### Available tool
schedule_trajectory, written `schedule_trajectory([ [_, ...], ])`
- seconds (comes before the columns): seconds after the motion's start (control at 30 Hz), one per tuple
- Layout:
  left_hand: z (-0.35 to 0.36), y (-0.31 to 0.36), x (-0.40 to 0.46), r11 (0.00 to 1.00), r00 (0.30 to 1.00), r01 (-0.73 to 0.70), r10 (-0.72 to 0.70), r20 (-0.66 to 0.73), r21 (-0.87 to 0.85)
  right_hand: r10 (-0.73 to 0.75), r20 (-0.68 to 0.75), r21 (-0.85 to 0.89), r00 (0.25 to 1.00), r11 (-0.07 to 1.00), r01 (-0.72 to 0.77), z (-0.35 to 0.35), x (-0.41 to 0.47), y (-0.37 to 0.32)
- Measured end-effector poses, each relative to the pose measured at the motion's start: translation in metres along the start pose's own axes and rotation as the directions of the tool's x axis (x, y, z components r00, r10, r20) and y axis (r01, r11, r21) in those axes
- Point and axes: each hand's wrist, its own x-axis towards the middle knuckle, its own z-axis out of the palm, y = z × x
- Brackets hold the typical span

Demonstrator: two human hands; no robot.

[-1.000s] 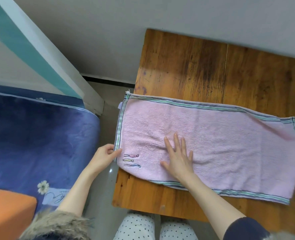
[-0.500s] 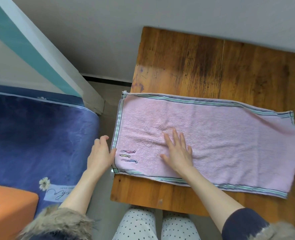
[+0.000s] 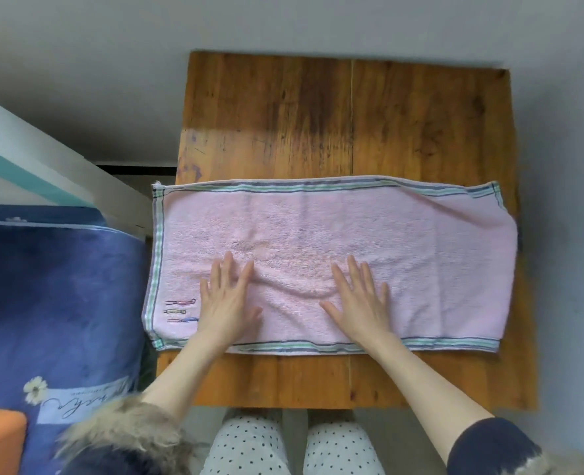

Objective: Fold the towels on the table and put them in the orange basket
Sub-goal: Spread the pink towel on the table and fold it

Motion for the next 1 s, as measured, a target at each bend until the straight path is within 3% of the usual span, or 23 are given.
schedule_trajectory([
  [0.17, -0.002, 0.096, 0.027, 0.988, 0.988, -0.154, 0.153, 0.032, 0.031, 0.130, -0.129, 0.083, 0.983, 0.989, -0.120, -0.020, 0.001, 0.081],
  [0.27, 0.003, 0.161, 0.041, 0.963, 0.965, -0.260, 0.259, 0.036, 0.068, 0.244, -0.254, 0.190, 0.936, 0.961, -0.199, -0.028, -0.001, 0.134],
  [0.4, 0.021, 0.228, 0.055, 0.916, 0.930, -0.364, 0.350, 0.112, 0.166, 0.518, -0.354, 0.449, 0.778, 0.824, -0.345, -0.032, -0.007, 0.192],
  [0.47, 0.030, 0.249, 0.060, 0.884, 0.912, -0.407, 0.381, 0.149, 0.231, 0.656, -0.327, 0.588, 0.680, 0.705, -0.397, -0.031, -0.009, 0.211],
  [0.53, 0.037, 0.262, 0.065, 0.865, 0.909, -0.413, 0.374, 0.183, 0.286, 0.734, -0.238, 0.675, 0.636, 0.596, -0.436, -0.029, -0.009, 0.227],
  [0.63, 0.041, 0.270, 0.066, 0.856, 0.920, -0.384, 0.321, 0.226, 0.347, 0.740, -0.144, 0.737, 0.657, 0.523, -0.428, -0.027, -0.011, 0.240],
  [0.73, 0.042, 0.272, 0.066, 0.853, 0.926, -0.367, 0.301, 0.227, 0.370, 0.666, -0.259, 0.727, 0.699, 0.611, -0.313, -0.030, -0.018, 0.235],
  [0.9, 0.040, 0.273, 0.066, 0.851, 0.922, -0.378, 0.310, 0.234, 0.365, 0.257, -0.284, 0.687, 0.924, 0.726, 0.010, -0.036, -0.020, 0.210],
  [0.93, 0.040, 0.272, 0.065, 0.849, 0.922, -0.380, 0.312, 0.231, 0.367, 0.242, -0.275, 0.677, 0.931, 0.736, 0.009, -0.034, -0.020, 0.209],
  [1.0, 0.041, 0.272, 0.065, 0.849, 0.923, -0.377, 0.311, 0.226, 0.370, 0.359, -0.264, 0.704, 0.895, 0.707, -0.076, -0.032, -0.021, 0.211],
])
